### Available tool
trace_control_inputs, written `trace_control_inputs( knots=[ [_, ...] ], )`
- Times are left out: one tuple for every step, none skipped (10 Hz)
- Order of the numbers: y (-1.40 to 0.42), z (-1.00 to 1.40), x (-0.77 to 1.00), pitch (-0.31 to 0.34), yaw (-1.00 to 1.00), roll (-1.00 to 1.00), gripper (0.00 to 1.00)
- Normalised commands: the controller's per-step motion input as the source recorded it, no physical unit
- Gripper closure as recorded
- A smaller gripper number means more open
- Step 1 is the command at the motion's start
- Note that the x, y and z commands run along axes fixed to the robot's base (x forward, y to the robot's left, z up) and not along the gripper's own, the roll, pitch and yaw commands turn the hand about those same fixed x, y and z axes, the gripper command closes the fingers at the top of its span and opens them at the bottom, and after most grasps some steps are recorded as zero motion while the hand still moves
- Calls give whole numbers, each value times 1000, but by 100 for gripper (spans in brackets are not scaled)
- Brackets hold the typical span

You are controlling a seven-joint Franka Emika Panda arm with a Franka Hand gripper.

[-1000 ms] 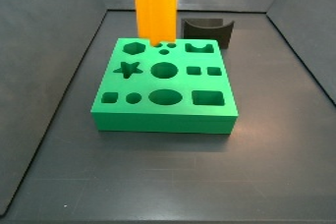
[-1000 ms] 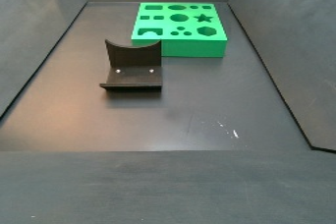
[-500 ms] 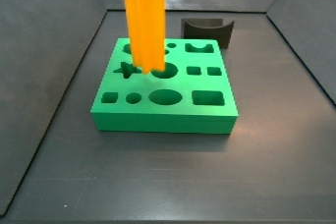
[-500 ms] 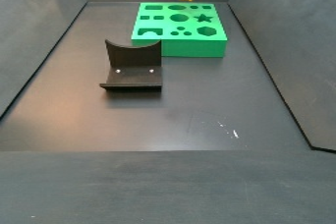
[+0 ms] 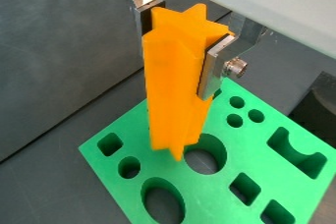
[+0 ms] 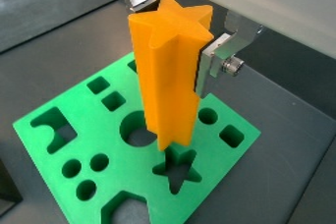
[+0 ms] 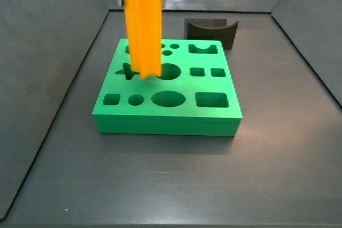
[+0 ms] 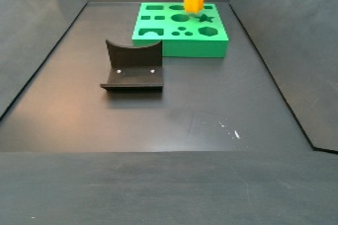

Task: Insert the star object.

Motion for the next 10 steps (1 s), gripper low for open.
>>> trace_control_inputs(
  knots=[
    [103,-354,-183,-21,0,0,100],
    [80,-311,-226,-29,-40,0,100],
    [71,-277,-226,-34,-54,-20,100],
    [51,-251,-160,-27,-49,-44,100],
    [40,-226,-126,-31,-31,-61,100],
    [46,-194,-129,-17,-31,-51,100],
    [0,-117,-54,-4,0,-59,100],
    [0,-154,-31,-16,0,-44,100],
    [0,-183,-31,-19,0,-37,100],
    [31,-200,-31,0,0,0,100]
  ],
)
